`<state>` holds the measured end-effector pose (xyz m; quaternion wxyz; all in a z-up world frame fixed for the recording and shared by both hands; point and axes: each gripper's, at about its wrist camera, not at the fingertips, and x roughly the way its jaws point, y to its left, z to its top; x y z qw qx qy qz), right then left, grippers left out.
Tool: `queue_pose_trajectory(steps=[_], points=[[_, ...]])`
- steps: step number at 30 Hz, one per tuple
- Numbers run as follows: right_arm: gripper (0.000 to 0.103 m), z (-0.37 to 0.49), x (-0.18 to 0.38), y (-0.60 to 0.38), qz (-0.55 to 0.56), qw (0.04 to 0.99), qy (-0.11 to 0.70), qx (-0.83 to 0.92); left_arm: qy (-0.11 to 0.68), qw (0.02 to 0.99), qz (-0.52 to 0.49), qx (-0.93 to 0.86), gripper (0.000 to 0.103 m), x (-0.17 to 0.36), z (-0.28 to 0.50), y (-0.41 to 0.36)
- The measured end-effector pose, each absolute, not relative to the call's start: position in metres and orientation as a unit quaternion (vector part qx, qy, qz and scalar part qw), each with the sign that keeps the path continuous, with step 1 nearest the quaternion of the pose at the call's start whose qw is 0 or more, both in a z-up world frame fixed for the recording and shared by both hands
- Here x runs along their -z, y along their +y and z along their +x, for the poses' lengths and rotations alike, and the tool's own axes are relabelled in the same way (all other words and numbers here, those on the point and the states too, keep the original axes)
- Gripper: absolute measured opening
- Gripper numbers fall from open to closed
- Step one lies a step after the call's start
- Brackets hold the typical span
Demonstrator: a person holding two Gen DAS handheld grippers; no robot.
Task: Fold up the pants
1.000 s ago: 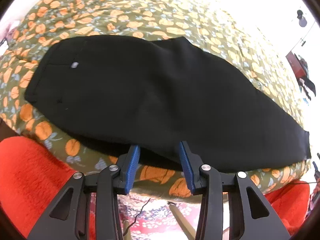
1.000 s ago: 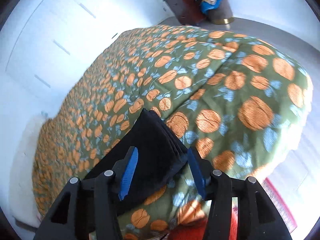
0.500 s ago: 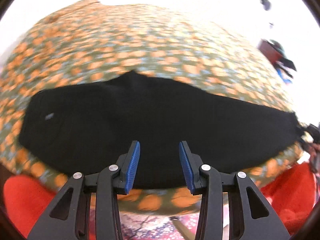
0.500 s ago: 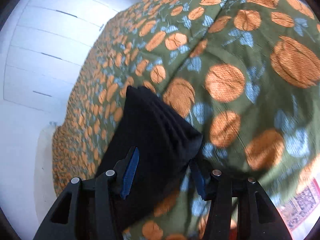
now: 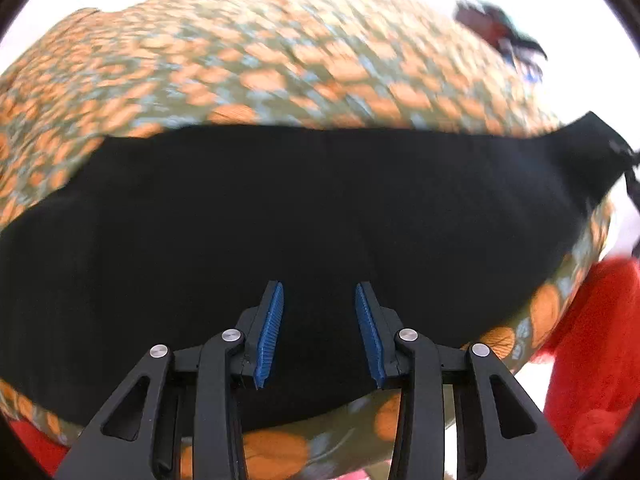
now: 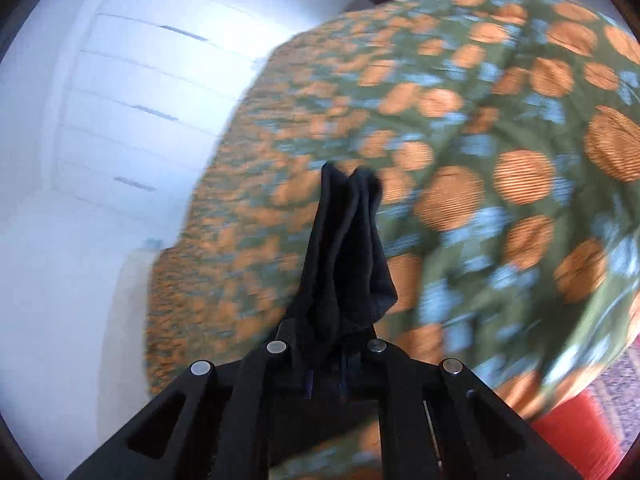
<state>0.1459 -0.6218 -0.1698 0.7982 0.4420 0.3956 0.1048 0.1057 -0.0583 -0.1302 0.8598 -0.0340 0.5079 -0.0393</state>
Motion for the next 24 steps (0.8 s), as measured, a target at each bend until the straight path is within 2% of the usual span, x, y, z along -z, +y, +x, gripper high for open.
queue_pose_trajectory(steps=[2,8,11,16,18,20,24], points=[[0.009,0.148,0.149,-0.59,0.452,0.794,0.384,-0.137,0.488,0.87,-0.069,0.01,0.048,0.118,0.096,-0.029],[0.01,0.162,0.112,-0.451,0.441,0.774,0.387,-0.236,0.462,0.865,-0.179,-0.08,0.048,0.122,0.075,0.057],[0.01,0.165,0.112,-0.359,0.379,0.784,0.413,-0.267,0.452,0.861,-0.201,-0.117,0.048,0.13,0.064,0.085],[0.01,0.137,0.156,-0.21,0.227,0.797,0.459,-0.319,0.438,0.854,-0.237,-0.148,0.048,0.136,0.055,0.119],[0.017,0.118,0.184,-0.162,0.143,0.788,0.487,-0.349,0.433,0.855,-0.241,-0.15,0.049,0.135,0.053,0.128],[0.043,0.1,0.21,-0.134,0.064,0.761,0.524,-0.376,0.43,0.855,-0.249,-0.148,0.054,0.135,0.05,0.132],[0.065,0.069,0.195,-0.15,-0.01,0.751,0.505,-0.424,0.416,0.86,-0.269,-0.122,0.062,0.126,0.042,0.129]])
